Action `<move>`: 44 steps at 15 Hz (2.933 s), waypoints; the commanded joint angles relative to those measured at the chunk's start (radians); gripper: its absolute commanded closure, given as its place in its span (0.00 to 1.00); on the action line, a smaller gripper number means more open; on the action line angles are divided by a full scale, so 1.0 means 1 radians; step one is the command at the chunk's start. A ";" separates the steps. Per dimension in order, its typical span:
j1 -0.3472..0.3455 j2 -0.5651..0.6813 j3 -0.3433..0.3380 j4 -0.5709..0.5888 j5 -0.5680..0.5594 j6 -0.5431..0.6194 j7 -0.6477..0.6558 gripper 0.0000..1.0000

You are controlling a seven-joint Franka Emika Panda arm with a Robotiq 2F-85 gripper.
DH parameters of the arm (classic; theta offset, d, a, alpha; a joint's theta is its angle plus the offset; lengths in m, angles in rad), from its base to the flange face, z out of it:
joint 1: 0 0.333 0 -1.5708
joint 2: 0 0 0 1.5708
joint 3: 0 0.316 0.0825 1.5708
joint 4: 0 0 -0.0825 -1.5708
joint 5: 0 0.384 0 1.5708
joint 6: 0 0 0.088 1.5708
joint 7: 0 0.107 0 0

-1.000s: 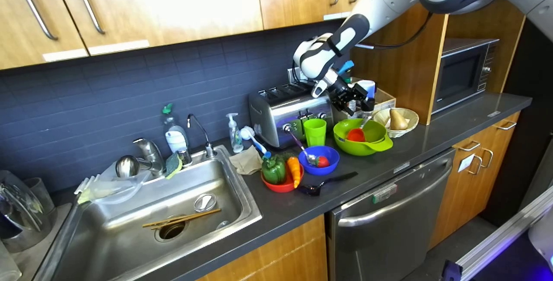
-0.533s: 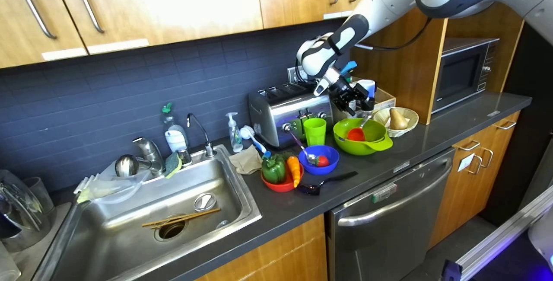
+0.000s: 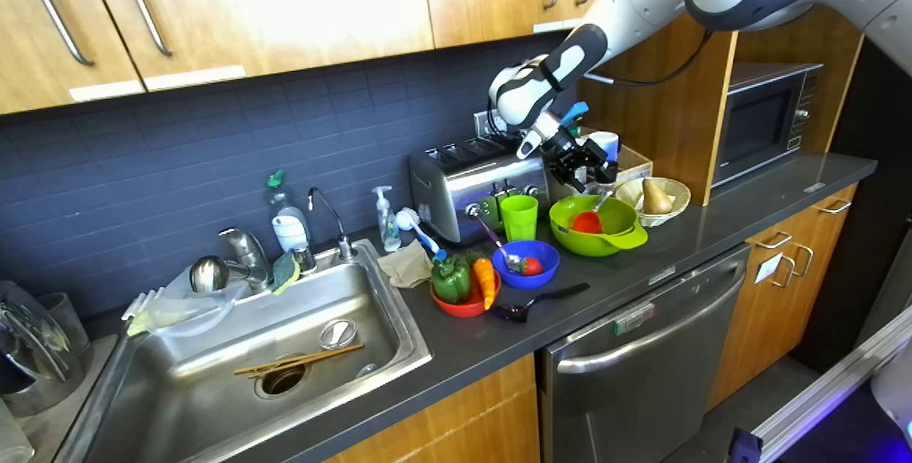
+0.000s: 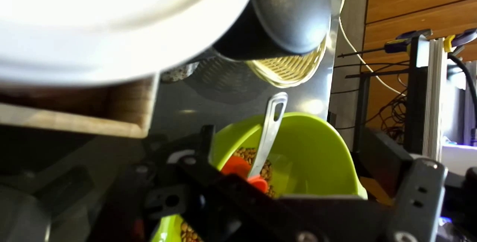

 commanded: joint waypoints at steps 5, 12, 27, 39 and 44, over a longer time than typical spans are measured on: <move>-0.005 -0.056 0.018 -0.097 0.059 0.008 0.060 0.00; -0.010 -0.087 0.022 -0.152 0.059 0.033 0.070 0.00; -0.015 -0.169 0.020 -0.251 0.056 0.104 0.071 0.00; -0.026 -0.134 0.027 -0.252 0.060 0.092 0.048 0.00; -0.022 -0.139 0.033 -0.283 0.062 0.102 0.053 0.00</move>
